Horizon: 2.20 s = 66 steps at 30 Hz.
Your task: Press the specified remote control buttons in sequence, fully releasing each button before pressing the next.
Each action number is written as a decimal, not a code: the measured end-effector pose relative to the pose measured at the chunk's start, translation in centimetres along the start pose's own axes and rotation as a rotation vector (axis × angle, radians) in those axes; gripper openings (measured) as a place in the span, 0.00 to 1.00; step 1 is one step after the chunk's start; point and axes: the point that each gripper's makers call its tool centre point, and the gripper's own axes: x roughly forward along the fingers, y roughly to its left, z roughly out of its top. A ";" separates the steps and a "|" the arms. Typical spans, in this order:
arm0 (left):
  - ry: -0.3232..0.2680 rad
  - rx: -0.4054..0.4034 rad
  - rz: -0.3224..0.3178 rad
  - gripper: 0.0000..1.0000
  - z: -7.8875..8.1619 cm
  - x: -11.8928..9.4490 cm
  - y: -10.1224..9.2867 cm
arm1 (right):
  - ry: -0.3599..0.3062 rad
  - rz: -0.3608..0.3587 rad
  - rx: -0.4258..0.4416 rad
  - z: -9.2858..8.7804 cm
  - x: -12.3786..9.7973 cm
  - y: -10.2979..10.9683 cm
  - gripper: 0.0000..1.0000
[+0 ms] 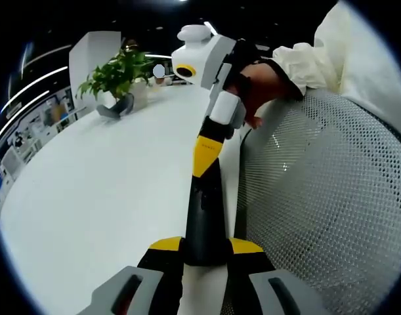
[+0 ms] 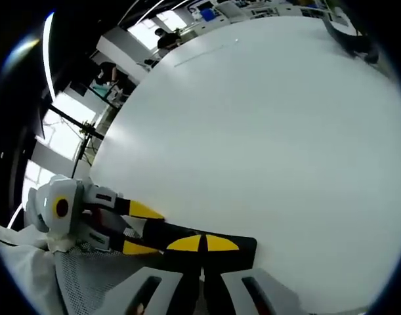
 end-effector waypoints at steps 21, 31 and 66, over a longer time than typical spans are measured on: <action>-0.003 -0.003 0.001 0.25 0.1 0.0 0.0 | -0.007 -0.002 -0.012 0.0 0.1 0.0 0.00; -0.004 -0.002 0.001 0.25 0.1 0.0 0.0 | 0.004 -0.009 -0.022 0.1 0.0 0.1 0.00; -0.003 -0.001 -0.001 0.25 0.0 0.0 0.0 | 0.109 0.056 0.016 -1.6 0.1 1.4 0.00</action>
